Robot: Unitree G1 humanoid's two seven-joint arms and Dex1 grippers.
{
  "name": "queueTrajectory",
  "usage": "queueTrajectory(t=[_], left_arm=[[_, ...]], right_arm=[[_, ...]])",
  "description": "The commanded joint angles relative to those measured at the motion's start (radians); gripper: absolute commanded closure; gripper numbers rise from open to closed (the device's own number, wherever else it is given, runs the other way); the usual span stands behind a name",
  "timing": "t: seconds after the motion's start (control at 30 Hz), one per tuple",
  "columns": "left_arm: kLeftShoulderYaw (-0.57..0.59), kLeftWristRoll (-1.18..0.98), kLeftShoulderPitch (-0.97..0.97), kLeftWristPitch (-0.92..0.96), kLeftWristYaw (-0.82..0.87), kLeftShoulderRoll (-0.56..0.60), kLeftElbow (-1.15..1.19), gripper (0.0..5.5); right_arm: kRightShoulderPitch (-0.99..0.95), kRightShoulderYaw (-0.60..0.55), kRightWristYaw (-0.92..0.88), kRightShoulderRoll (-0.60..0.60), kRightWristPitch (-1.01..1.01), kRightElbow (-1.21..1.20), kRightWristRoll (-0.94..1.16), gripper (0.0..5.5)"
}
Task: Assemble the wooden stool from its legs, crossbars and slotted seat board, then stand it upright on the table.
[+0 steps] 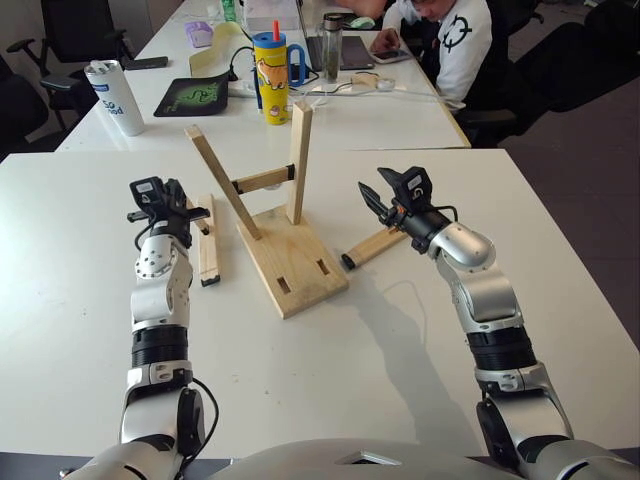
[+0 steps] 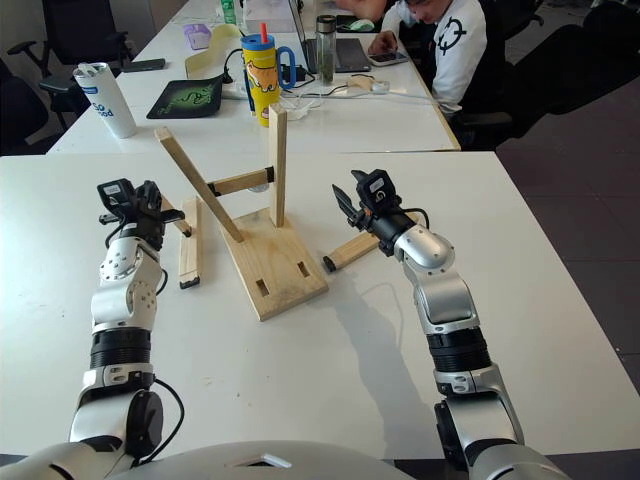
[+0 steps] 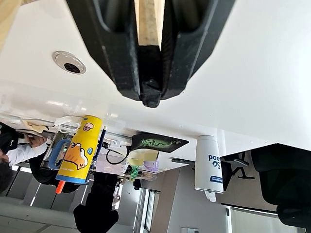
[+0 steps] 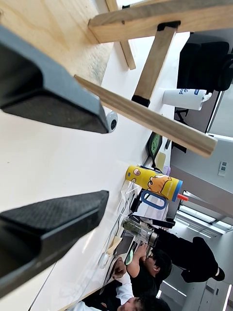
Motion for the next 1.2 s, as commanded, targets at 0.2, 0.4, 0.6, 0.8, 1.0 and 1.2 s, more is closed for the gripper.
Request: queueTrajectory(t=[0.2, 0.4, 0.6, 0.8, 1.0, 1.2], left_arm=[[-0.046, 0.041, 0.130, -0.020, -0.002, -0.054, 0.005, 5.06], [-0.039, 0.018, 0.149, -0.029, -0.040, -0.044, -0.068, 5.06], [-0.034, 0.018, 0.102, -0.001, -0.052, -0.014, -0.197, 5.06], [-0.026, 0.023, 0.087, 0.041, -0.052, 0.008, -0.282, 5.06], [-0.027, 0.020, 0.120, 0.072, -0.061, 0.007, -0.258, 5.06], [-0.070, 0.040, 0.302, 0.080, -0.061, -0.038, -0.354, 5.06]], right_arm=[[-0.004, -0.009, -0.002, 0.000, -0.001, 0.000, -0.001, 3.33], [0.005, -0.014, -0.006, -0.001, -0.002, -0.003, -0.002, 3.33], [0.006, -0.019, -0.011, -0.002, -0.010, -0.001, -0.003, 3.33], [0.011, -0.022, -0.013, -0.003, -0.011, -0.003, -0.004, 3.33], [0.012, -0.022, -0.015, 0.000, -0.009, -0.002, -0.006, 3.33], [0.007, -0.025, -0.012, -0.003, -0.010, 0.002, -0.005, 3.33]])
